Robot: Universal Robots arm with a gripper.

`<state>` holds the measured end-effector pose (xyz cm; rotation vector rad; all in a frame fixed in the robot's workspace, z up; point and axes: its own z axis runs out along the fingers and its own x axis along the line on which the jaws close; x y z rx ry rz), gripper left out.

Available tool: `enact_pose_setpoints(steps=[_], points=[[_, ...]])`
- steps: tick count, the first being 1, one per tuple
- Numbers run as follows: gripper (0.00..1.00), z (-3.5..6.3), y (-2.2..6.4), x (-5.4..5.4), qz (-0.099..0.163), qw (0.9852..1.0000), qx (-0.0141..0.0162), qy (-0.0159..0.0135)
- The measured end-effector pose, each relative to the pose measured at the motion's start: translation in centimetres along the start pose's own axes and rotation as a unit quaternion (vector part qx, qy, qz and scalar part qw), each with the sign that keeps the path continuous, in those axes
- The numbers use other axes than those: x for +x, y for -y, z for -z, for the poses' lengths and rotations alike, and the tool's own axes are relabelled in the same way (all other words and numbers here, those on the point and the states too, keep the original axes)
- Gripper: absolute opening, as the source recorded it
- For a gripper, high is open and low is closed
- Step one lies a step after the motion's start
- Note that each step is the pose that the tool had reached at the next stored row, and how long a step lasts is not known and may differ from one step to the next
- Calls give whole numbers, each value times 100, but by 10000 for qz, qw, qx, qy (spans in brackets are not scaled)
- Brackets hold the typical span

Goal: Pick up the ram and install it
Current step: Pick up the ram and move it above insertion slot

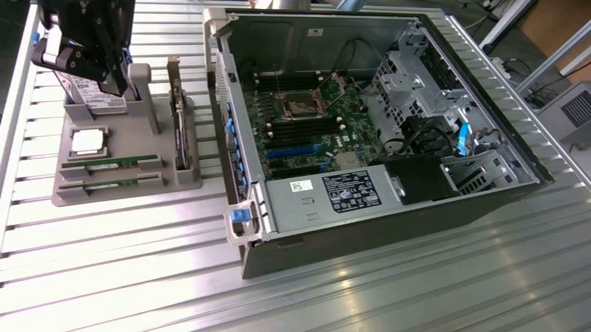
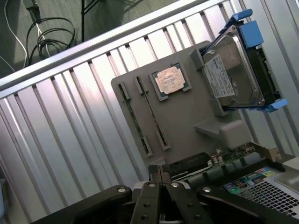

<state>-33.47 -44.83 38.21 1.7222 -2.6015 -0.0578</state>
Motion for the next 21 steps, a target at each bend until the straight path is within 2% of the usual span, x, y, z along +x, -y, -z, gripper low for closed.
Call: enact_pose_setpoints(steps=[5, 15, 21], points=[[11, 0, 0, 0, 164, 9999, 0, -7], [11, 0, 0, 0, 592, 9982, -2, -25], [11, 0, 0, 0, 967, 9953, -2, -41]])
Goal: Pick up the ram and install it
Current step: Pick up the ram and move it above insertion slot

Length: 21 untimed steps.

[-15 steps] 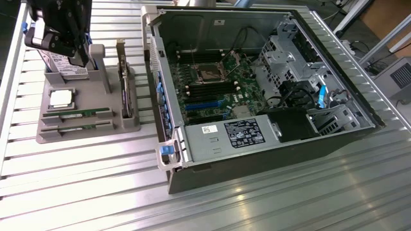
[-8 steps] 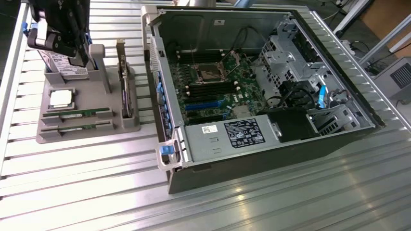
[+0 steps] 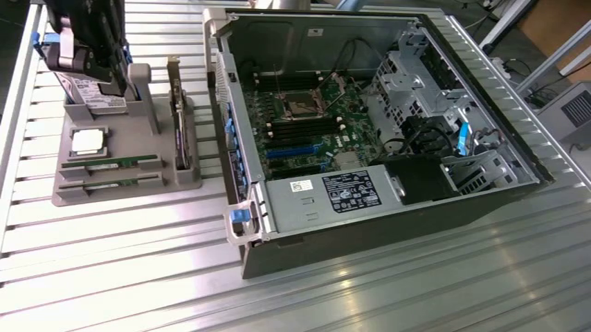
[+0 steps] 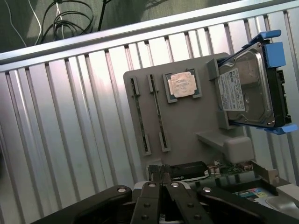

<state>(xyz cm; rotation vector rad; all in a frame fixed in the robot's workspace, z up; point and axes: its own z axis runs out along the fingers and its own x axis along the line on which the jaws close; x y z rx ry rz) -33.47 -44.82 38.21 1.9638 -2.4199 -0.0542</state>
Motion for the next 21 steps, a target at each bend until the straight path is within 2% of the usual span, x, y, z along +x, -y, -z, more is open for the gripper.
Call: enact_pose_setpoints(steps=[7, 14, 18, 20, 21], points=[[11, 0, 0, 0, 338, 9994, -1, -15], [11, 0, 0, 0, 776, 9970, -2, -33], [11, 0, 1, 2, 780, 9969, -3, -31], [11, 0, 3, 12, 781, 9969, -4, -17], [17, 1, 3, 17, 780, 9969, -5, -11]])
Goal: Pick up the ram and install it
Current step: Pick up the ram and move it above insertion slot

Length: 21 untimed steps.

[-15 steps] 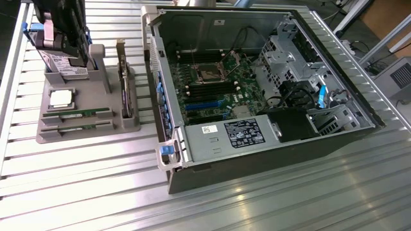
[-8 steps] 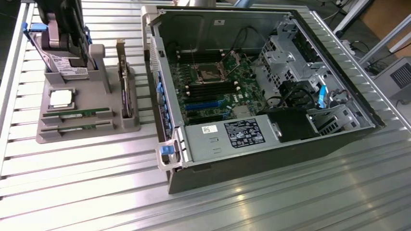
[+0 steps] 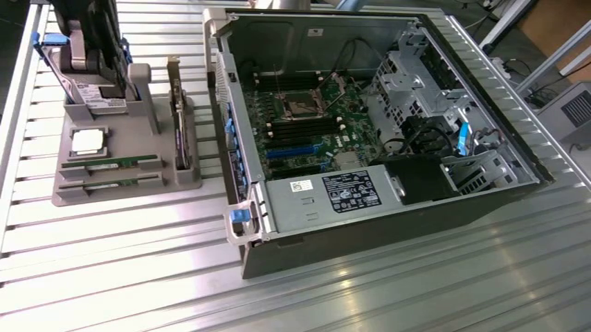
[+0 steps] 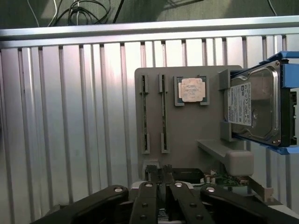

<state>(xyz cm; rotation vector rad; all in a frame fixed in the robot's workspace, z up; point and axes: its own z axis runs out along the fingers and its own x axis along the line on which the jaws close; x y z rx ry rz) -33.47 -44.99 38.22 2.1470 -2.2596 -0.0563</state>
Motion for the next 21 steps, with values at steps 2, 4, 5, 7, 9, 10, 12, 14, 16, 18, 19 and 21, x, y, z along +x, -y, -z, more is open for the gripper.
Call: enact_pose_setpoints(steps=[2, 4, 5, 7, 9, 10, 12, 14, 16, 18, 19, 21], points=[[36, 0, 1, 2, 0, 10000, 0, 3], [36, -2, 1, 3, 0, 10000, 0, 3], [36, -15, 1, 3, 0, 10000, 1, 7], [36, -47, 2, 3, 1, 10000, 0, 8], [36, -75, 3, 3, 1, 10000, -1, 8], [36, -84, 3, 3, 1, 10000, 0, 9], [36, -98, 4, 3, 2, 10000, -1, 9], [36, -110, 4, 3, 2, 10000, 0, 9], [36, -122, 5, 3, 3, 10000, 0, 9], [36, -133, 5, 3, 4, 10000, -1, 8], [36, -138, 5, 4, 4, 10000, 0, 9], [36, -142, 6, 3, 4, 10000, -1, 9]])
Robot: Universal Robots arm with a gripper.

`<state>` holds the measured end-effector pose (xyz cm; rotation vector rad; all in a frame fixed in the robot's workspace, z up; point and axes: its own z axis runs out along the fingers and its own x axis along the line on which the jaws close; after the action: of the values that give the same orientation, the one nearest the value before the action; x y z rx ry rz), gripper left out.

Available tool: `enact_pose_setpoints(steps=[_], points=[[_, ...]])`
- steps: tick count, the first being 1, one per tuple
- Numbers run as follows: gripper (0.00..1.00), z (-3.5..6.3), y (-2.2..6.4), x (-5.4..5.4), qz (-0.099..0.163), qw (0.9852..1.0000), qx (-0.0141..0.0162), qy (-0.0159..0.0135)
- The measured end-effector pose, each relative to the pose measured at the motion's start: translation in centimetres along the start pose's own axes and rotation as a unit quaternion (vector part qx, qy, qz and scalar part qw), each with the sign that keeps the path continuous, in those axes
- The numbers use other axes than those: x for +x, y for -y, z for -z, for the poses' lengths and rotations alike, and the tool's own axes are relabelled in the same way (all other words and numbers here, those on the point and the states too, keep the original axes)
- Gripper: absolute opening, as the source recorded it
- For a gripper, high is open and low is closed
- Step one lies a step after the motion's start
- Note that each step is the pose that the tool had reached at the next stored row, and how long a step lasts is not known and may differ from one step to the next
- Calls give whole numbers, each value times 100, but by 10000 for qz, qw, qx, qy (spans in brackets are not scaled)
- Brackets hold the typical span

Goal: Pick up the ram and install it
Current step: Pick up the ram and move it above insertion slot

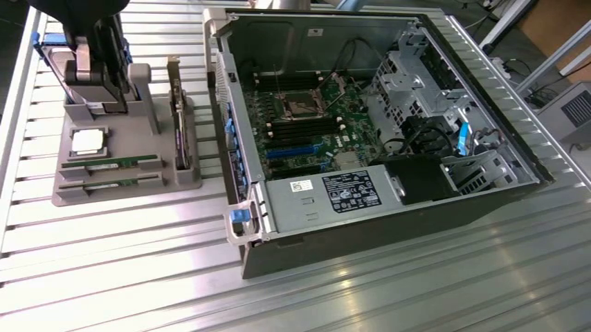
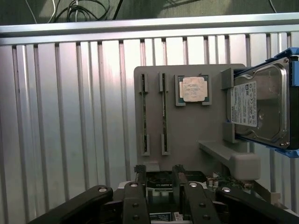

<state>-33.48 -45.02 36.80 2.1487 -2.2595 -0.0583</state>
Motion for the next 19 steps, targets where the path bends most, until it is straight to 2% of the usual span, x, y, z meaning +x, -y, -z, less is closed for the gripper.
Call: enact_pose_setpoints(steps=[19], points=[[36, -71, 3, 1, 30, 10000, 0, -1]])
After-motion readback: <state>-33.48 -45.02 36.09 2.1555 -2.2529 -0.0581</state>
